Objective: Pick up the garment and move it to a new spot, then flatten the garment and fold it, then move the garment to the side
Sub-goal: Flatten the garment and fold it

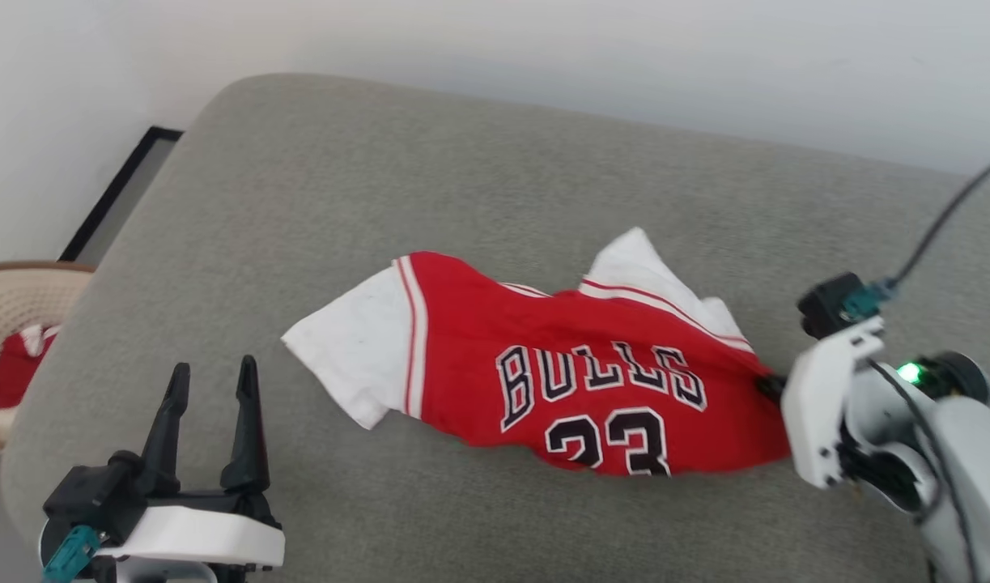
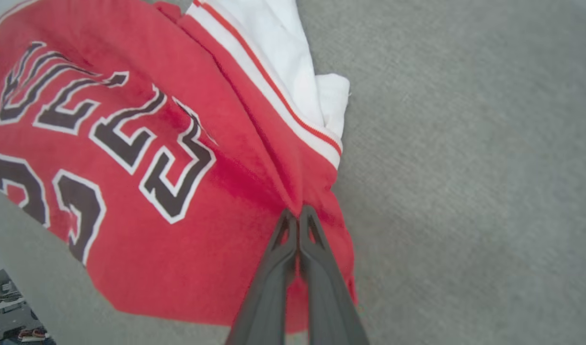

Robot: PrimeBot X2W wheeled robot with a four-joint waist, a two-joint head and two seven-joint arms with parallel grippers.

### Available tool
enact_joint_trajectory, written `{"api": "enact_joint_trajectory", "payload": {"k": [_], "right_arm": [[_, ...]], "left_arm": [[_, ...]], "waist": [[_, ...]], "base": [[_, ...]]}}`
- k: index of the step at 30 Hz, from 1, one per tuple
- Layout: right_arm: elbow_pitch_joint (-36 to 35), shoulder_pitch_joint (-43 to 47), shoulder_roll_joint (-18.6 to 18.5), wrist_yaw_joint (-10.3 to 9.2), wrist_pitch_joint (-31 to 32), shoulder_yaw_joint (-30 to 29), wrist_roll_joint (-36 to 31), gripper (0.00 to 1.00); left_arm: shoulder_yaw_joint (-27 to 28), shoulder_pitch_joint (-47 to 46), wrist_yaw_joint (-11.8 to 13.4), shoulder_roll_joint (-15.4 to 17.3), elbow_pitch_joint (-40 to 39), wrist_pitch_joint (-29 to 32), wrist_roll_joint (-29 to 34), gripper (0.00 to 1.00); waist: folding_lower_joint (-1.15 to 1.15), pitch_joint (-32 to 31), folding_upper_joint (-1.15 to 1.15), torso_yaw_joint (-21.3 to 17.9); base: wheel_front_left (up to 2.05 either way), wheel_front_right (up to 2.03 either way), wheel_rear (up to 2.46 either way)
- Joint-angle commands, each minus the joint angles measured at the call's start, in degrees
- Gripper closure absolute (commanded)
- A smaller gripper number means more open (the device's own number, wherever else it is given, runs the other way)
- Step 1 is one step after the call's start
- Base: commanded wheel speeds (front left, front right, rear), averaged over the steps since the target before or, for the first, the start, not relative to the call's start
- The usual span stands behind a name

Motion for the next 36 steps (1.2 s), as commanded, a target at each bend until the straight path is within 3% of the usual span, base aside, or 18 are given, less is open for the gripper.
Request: {"api": "enact_joint_trajectory", "payload": {"k": [1,8,13,14,15,28,31,36], "right_arm": [[-2.02,2.21,-0.80,-0.02,1.20,-1.22,0.61,1.00],[-13.76,13.68,-1.55,-0.01,8.27,-8.48,0.66,1.00],[-20.04,21.54,2.43,-0.01,10.34,-13.65,-1.70,0.96],[-20.46,22.33,3.36,-0.01,10.11,-14.25,-2.39,0.41],[-20.64,23.10,4.10,-0.01,10.23,-14.37,-2.90,0.00],[-31.98,19.43,7.66,-0.01,11.63,-22.20,-5.63,0.00],[-31.34,16.13,7.78,-0.01,9.95,-23.29,-7.07,0.00],[-24.53,10.29,7.55,-0.01,7.41,-23.60,-7.68,0.00]], "left_arm": [[0.48,0.70,-0.36,-0.03,-0.29,-0.26,0.39,0.00],[1.78,1.29,-1.35,-0.74,-0.56,-0.26,1.17,0.00],[2.13,0.51,-2.02,-1.45,-0.17,-0.26,1.64,0.00],[2.26,0.38,-2.09,-1.59,-0.09,-0.27,1.70,0.00],[2.37,0.23,-2.26,-1.72,0.02,-0.27,1.78,0.00],[2.21,-0.66,-3.86,-2.65,0.51,-0.27,2.41,0.00],[1.92,-0.93,-4.04,-2.87,0.61,-0.27,2.56,0.00],[0.89,-1.88,-4.38,-3.16,1.05,-0.27,2.72,0.00]], "waist": [[0.00,-0.41,0.00,-1.01],[0.00,-0.10,0.00,-2.11],[0.00,0.55,0.00,-2.25],[0.00,0.63,0.00,-2.30],[0.00,0.69,0.00,-2.31],[0.00,1.19,0.00,-0.56],[0.00,1.53,0.00,0.22],[0.00,2.38,0.00,1.99]], "base": [[0.00,0.00,0.00],[0.00,0.00,0.00],[0.00,0.00,0.00],[0.00,0.00,0.00],[0.00,0.00,0.00],[0.00,0.00,0.00],[0.00,0.00,0.00],[0.00,0.00,0.00]]}}
